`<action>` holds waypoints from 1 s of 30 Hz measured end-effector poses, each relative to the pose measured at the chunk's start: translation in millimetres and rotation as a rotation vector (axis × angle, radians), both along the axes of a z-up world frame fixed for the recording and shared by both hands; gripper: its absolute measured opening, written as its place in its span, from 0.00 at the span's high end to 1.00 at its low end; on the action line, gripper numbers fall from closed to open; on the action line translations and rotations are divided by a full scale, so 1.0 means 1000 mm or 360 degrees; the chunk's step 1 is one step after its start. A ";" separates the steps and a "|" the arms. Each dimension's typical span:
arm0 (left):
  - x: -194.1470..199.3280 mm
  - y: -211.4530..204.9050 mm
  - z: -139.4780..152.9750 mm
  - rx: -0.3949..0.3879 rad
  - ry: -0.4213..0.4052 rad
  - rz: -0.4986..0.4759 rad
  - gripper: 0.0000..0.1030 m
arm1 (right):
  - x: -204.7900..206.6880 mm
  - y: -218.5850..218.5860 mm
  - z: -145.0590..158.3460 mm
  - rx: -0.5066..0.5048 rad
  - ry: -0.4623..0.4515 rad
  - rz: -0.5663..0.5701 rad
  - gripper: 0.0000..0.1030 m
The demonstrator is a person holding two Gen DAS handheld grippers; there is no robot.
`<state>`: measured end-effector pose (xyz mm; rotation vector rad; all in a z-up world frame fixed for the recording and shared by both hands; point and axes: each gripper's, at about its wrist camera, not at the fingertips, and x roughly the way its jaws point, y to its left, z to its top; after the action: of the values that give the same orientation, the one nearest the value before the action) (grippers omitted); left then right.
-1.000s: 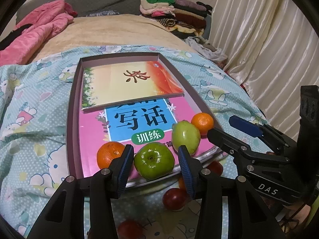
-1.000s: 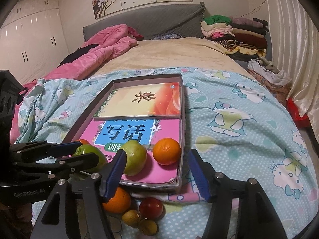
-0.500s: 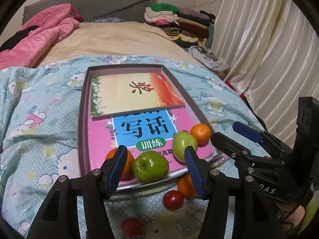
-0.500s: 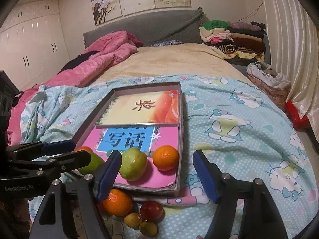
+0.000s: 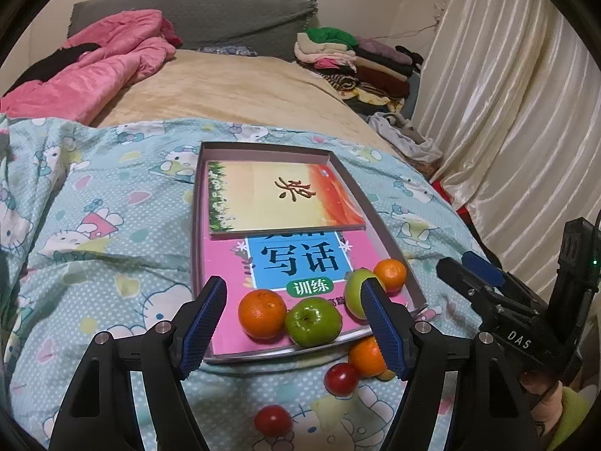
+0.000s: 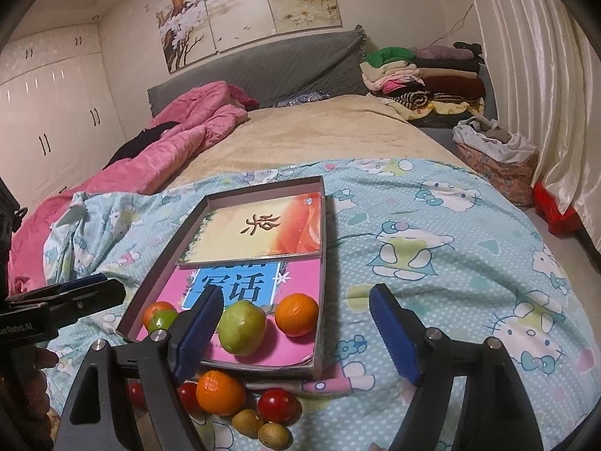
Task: Organize fruits
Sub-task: 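Withdraw both open tools from the tray back toward the fruit pile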
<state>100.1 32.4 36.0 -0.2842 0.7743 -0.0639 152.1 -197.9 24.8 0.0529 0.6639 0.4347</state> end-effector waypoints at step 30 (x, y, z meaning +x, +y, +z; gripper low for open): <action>-0.036 0.002 -0.025 0.0042 0.0217 -0.0007 0.27 | -0.025 -0.011 -0.009 -0.0040 0.0201 -0.0046 0.22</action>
<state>63.9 34.4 10.9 -0.2635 0.9107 -0.0384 127.6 -208.6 16.0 0.0667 0.7917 0.3977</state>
